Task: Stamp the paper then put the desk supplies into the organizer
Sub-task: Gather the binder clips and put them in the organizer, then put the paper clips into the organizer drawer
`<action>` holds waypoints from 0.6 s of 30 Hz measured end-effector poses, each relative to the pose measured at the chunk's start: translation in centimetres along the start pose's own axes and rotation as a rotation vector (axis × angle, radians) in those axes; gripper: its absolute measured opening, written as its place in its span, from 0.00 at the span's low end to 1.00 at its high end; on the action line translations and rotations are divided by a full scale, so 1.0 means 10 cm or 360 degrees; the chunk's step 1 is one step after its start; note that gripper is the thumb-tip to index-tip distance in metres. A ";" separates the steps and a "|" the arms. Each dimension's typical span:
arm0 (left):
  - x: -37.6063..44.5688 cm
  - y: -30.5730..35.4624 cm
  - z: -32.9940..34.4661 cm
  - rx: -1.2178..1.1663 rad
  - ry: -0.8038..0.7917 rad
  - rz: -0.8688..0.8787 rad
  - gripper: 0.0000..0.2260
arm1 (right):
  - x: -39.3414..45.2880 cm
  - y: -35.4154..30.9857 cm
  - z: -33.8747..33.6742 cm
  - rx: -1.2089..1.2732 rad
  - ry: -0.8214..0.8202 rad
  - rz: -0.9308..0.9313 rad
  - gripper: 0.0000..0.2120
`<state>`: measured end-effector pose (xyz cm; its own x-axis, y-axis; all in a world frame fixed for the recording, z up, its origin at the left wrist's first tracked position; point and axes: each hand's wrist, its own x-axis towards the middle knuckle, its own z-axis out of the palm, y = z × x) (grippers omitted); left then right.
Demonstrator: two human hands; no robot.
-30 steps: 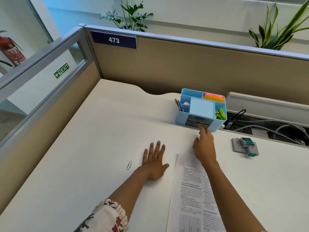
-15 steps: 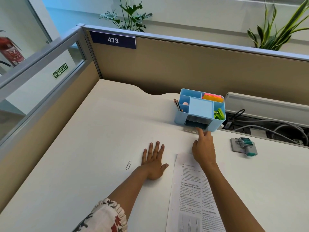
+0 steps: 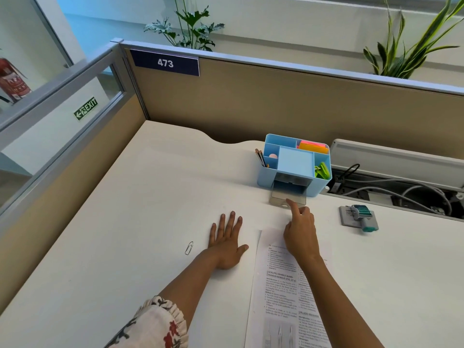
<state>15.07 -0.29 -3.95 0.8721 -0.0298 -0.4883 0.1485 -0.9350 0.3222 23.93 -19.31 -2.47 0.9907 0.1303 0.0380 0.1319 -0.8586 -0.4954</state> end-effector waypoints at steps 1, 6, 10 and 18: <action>0.00 0.00 0.00 -0.0009 0.0010 0.0003 0.33 | 0.00 -0.01 -0.01 0.0006 0.0001 -0.0001 0.29; -0.03 -0.04 0.02 -0.0042 0.0052 0.0027 0.33 | -0.09 -0.09 -0.06 0.0120 0.0017 0.0009 0.27; -0.13 -0.11 0.03 -0.0049 0.0084 0.0092 0.31 | -0.30 -0.19 -0.05 0.0264 -0.0004 -0.0031 0.23; -0.49 -0.31 0.11 -0.0151 0.0378 0.0282 0.24 | -0.89 -0.49 0.18 0.0521 -0.0098 -0.0222 0.20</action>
<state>9.82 2.35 -3.49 0.9712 -0.0953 -0.2182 0.0177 -0.8851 0.4651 14.39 -15.36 -1.97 0.9588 0.2732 0.0774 0.2386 -0.6272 -0.7414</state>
